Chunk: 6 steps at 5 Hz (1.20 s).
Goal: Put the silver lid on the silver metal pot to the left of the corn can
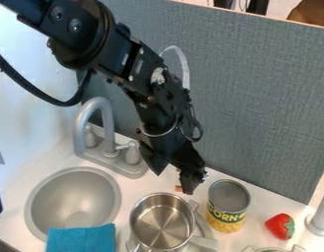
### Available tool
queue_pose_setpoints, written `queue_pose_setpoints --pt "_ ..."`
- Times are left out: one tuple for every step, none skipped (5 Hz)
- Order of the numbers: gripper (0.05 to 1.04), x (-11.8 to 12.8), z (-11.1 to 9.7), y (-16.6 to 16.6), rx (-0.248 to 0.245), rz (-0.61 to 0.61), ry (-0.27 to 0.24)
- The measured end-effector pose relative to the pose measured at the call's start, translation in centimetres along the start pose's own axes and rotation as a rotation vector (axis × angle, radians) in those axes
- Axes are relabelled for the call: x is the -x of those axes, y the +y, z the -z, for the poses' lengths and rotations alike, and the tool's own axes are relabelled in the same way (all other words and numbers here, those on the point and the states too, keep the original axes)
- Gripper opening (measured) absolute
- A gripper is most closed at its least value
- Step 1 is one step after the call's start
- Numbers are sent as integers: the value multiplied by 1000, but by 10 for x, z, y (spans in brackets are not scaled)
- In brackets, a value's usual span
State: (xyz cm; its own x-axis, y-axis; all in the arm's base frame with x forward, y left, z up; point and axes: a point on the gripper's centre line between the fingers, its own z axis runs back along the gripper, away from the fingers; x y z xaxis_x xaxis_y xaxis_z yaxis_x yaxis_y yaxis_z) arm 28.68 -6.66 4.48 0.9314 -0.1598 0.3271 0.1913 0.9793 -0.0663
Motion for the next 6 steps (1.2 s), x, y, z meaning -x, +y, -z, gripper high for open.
queue_pose_setpoints --pt "1000 4 4 1 -2 -4 18" --pt "1000 5 6 0 0 -6 25" --pt "1000 11 15 -13 -2 46 58" --pt "1000 12 26 -29 13 94 83" --pt "1000 11 42 -53 43 161 115" --pt "1000 11 59 -75 56 211 144"
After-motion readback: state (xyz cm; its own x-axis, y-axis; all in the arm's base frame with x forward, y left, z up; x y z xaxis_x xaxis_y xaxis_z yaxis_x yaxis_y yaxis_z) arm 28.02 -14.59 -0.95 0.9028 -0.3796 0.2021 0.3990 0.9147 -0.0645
